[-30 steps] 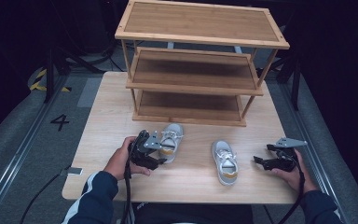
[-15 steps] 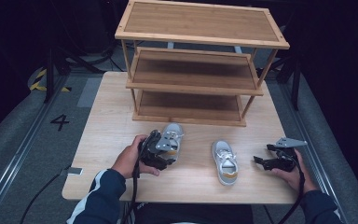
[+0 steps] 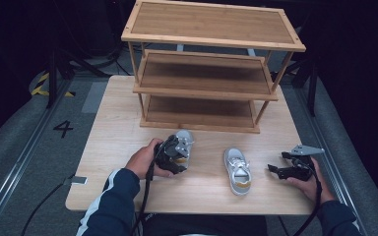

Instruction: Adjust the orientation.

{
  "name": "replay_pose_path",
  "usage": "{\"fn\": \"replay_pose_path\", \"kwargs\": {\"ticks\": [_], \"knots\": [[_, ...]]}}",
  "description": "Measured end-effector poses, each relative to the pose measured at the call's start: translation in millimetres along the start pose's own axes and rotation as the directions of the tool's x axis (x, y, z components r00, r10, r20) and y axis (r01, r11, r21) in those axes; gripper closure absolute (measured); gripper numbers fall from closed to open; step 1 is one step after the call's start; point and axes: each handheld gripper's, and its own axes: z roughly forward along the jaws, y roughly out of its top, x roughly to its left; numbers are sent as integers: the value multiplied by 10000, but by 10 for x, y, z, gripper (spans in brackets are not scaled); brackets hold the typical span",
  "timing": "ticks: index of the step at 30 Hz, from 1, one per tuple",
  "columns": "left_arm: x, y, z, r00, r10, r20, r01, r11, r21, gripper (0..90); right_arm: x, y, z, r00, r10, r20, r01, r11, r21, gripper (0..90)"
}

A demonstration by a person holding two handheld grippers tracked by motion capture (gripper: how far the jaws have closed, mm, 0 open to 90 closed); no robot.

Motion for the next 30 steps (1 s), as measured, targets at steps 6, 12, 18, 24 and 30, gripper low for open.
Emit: {"fn": "replay_pose_path", "kwargs": {"ticks": [6,12,18,24,30], "knots": [[40,26,21,9991,142,404,-142,9999,10,594,-2,1,1,10000,-2,-11,2,10000,1,141],[68,53,43,9956,358,864,-369,9993,111,652,-5,4,5,10000,-18,-11,18,10000,-6,141],[74,64,50,9941,448,986,-461,9989,109,686,-5,5,5,10000,-10,-8,10,10000,-4,141],[76,61,47,9935,548,997,-559,9984,86,692,-4,4,5,10000,-6,2,6,10000,-9,141],[77,70,51,9938,577,950,-587,9982,74,694,-5,4,5,10000,-9,-2,9,10000,-6,141]]}}
